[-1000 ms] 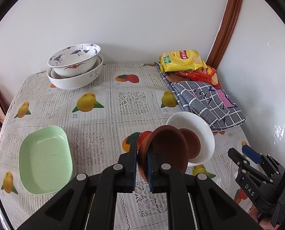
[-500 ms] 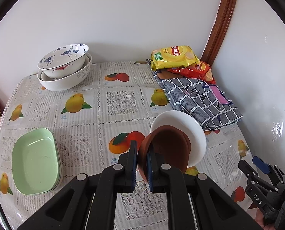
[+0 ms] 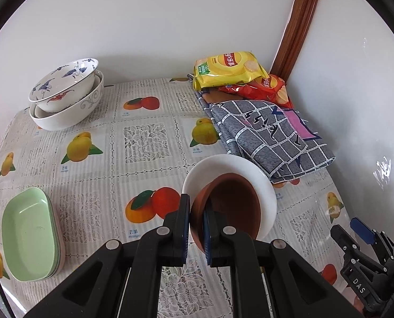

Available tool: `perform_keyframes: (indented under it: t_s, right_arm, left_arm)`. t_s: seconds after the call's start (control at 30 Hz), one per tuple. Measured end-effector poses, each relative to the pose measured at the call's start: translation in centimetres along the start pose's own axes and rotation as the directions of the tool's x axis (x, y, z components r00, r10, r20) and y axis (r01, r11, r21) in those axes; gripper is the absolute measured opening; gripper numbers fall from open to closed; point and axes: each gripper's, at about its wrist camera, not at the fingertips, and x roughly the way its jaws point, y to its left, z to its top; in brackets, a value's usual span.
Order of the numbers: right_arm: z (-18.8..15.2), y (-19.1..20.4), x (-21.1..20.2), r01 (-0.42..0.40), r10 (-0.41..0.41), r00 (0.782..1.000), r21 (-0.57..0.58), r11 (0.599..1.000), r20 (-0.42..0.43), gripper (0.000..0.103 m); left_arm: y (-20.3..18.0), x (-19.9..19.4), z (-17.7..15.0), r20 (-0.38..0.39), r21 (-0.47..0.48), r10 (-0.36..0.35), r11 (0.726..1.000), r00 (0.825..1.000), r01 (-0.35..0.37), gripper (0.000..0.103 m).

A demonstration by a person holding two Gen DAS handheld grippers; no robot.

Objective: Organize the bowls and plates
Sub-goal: 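Carry the left gripper's brown saucer over the white bowl and lower it in, then open the left gripper and release the saucer into the white bowl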

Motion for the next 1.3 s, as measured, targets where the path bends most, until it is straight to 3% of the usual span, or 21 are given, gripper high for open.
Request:
perform_keyframes:
  t_s: [1.0,1.3]
  right_arm:
    - [-0.2,-0.7,5.0,-0.039,0.041,0.996,0.022,0.999,-0.075,0.055]
    - [-0.3,-0.6,5.7,-0.041,0.043,0.995,0.023,0.999,-0.089,0.055]
  left_arm:
    - [-1.5,7.0,0.4,-0.114,-0.004,-0.030,1.000,0.993,0.030,0.011]
    - [-1.4,7.4,0.4,-0.113,-0.002,-0.047,0.999,0.992,0.047,0.010]
